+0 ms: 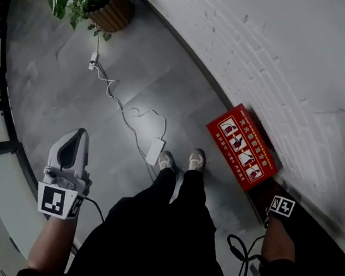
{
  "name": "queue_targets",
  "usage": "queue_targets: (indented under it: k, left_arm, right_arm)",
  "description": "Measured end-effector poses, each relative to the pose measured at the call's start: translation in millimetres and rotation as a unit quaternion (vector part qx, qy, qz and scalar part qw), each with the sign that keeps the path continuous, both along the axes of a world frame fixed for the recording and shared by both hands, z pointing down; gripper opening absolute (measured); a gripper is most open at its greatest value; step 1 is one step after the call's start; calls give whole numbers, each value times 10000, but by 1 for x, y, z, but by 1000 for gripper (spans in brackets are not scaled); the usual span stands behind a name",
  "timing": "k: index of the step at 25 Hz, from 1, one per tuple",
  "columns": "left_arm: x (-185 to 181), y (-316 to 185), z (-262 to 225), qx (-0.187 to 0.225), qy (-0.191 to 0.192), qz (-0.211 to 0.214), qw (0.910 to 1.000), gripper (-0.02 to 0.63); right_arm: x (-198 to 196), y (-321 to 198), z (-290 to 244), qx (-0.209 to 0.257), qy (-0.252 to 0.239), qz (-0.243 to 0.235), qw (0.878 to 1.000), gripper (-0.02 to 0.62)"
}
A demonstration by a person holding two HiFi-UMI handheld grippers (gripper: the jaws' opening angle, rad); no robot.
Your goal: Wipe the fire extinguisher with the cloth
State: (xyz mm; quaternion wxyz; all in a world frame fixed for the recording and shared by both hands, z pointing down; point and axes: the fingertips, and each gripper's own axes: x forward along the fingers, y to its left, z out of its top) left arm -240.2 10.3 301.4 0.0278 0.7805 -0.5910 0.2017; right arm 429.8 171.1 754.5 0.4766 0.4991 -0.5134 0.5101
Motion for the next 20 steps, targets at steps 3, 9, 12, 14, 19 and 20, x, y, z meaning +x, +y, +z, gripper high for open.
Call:
queue_targets:
  k: [3, 9, 12, 14, 19, 20]
  left_arm:
    - [-2, 4, -2, 42, -30, 41, 10000, -2]
    - [-54, 30, -14, 253, 31, -625, 9977, -2]
    - [-76, 50, -17, 259, -115, -875, 9958, -2]
    - [-88, 65, -17, 192, -213, -1067, 9939, -2]
    - [-108, 97, -15, -5, -343, -1420, 9893, -2]
    - [-110, 101, -14, -24, -360, -1457, 9887, -2]
  right_arm:
    - [-39, -18, -19, 782, -246, -385, 9959, 75]
    - [-210, -141, -56, 1958, -1401, -1827, 9532, 75]
    - [-297, -203, -49, 2044, -1749, -2463, 9311, 75]
    - [-344, -231, -36, 1911, -1813, -2860, 9213, 75]
    - [-394, -236, 10, 1055, -1636, -3531, 9151, 77]
    - [-393, -228, 16, 917, -1641, -3536, 9163, 77]
